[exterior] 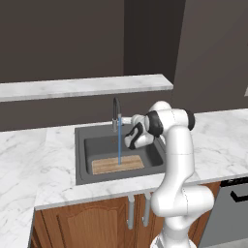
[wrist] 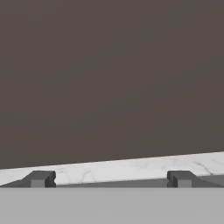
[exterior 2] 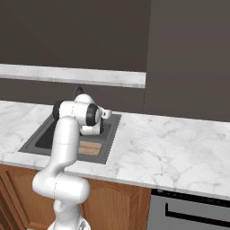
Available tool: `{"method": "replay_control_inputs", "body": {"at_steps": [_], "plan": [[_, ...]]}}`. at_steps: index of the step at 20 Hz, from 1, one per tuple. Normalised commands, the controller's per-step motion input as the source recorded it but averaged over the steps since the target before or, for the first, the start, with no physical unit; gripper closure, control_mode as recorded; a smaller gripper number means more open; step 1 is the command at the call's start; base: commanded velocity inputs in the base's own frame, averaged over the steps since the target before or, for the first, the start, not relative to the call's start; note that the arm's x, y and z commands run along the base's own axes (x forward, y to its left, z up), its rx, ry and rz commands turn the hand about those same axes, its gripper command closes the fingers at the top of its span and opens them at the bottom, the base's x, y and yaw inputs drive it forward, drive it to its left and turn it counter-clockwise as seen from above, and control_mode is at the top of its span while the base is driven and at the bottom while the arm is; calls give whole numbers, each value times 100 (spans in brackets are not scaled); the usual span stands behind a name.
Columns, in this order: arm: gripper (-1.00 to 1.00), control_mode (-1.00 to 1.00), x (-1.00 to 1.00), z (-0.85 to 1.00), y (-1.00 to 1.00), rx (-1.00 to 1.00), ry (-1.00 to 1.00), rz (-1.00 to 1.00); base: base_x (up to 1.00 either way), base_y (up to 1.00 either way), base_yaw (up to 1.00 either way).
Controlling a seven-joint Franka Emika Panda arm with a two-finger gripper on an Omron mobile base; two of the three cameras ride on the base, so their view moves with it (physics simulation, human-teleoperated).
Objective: Turn on the sink faucet with hot water and rinse the cutting board for ten seconds, then turn off the faucet. Push the cutting board to reach the water if necessary.
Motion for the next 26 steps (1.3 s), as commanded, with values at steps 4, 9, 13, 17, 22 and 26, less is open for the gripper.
{"method": "replay_control_inputs", "body": {"at_steps": [4, 9, 13, 17, 22, 26], "plan": [[-100, -100, -20, -20, -92, 0, 0, 5, 0, 0, 0], [-100, -100, -11, -19, -95, 0, 0, 6, 0, 0, 0], [-100, -100, -2, -16, -99, 0, 0, 6, 0, 0, 0], [-100, -100, 0, -14, -100, 0, 0, 5, 0, 0, 0], [-100, -100, 0, -11, -100, 0, 0, 4, 0, 0, 0], [-100, -100, 0, -2, -98, 0, -1, 3, 0, 0, 0]]}}
